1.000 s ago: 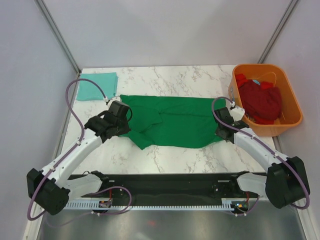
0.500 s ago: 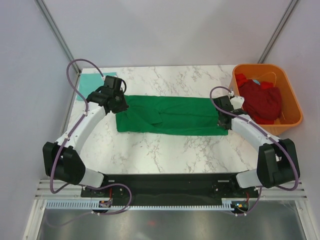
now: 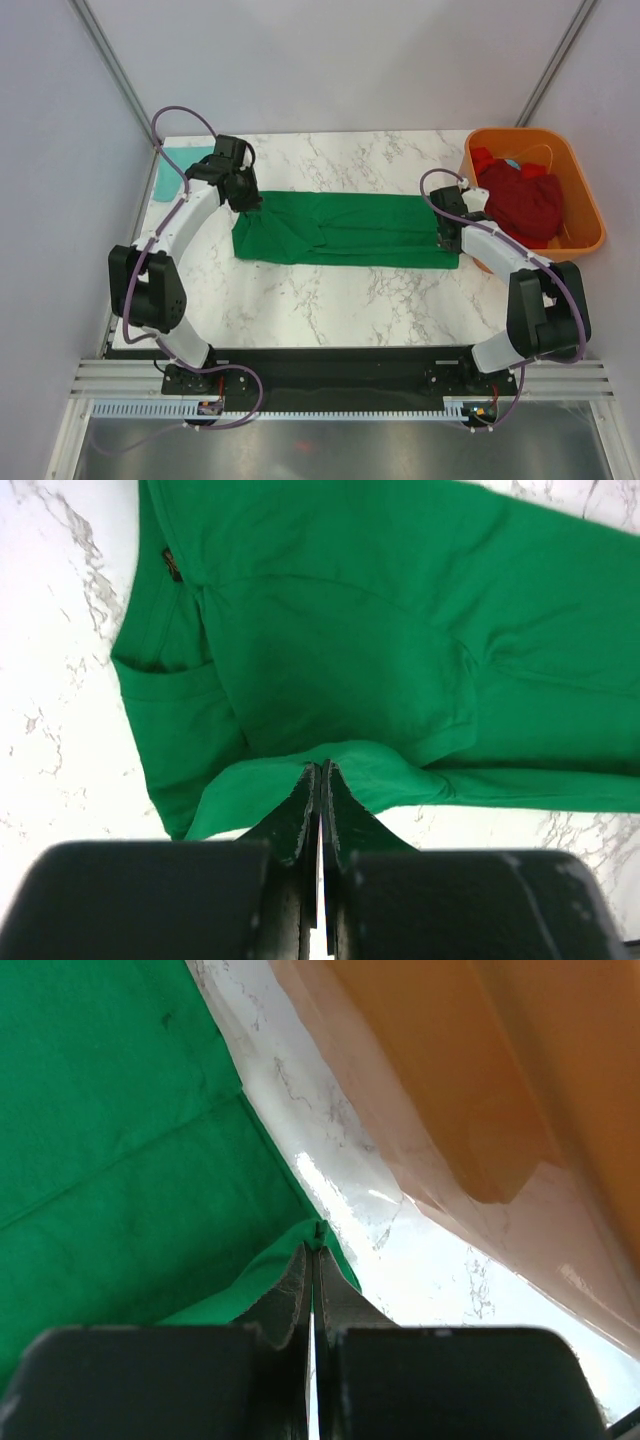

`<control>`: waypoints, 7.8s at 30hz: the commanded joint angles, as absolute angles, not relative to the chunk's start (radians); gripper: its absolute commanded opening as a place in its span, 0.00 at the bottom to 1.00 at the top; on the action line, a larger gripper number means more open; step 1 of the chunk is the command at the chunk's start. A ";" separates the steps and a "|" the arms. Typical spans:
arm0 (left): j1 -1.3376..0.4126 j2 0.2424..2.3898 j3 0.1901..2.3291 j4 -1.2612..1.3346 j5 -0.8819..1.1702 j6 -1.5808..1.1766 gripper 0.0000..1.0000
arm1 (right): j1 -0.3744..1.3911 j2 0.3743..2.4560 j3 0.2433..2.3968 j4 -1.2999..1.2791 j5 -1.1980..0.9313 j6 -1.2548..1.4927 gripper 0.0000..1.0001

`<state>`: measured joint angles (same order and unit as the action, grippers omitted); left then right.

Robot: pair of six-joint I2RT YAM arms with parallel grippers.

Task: Fold and stack the t-shirts
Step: Fold the tshirt

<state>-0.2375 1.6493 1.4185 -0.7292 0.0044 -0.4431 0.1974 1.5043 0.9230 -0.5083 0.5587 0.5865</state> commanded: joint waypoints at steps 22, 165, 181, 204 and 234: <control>-0.153 1.911 1.658 -0.701 0.075 -0.374 0.02 | 0.164 1.577 0.994 -0.456 0.588 0.537 0.00; 0.109 1.669 0.986 -0.377 0.278 -0.506 0.27 | 0.836 2.121 1.502 -0.006 0.025 -0.183 0.61; 0.107 1.664 1.005 -0.414 0.229 -0.477 0.40 | 0.839 2.158 1.528 0.051 0.271 -0.192 0.13; 0.109 1.666 1.002 -0.433 0.195 -0.471 0.41 | 0.759 2.158 1.565 0.054 0.333 -0.094 0.00; 0.106 1.576 1.040 -0.512 0.121 -0.456 0.45 | 0.718 2.152 1.640 -0.124 0.474 0.034 0.32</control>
<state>0.1089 1.6619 0.9852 -0.4858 0.1410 -0.4911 0.7212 2.2299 1.6344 -0.0826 0.4686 -0.0212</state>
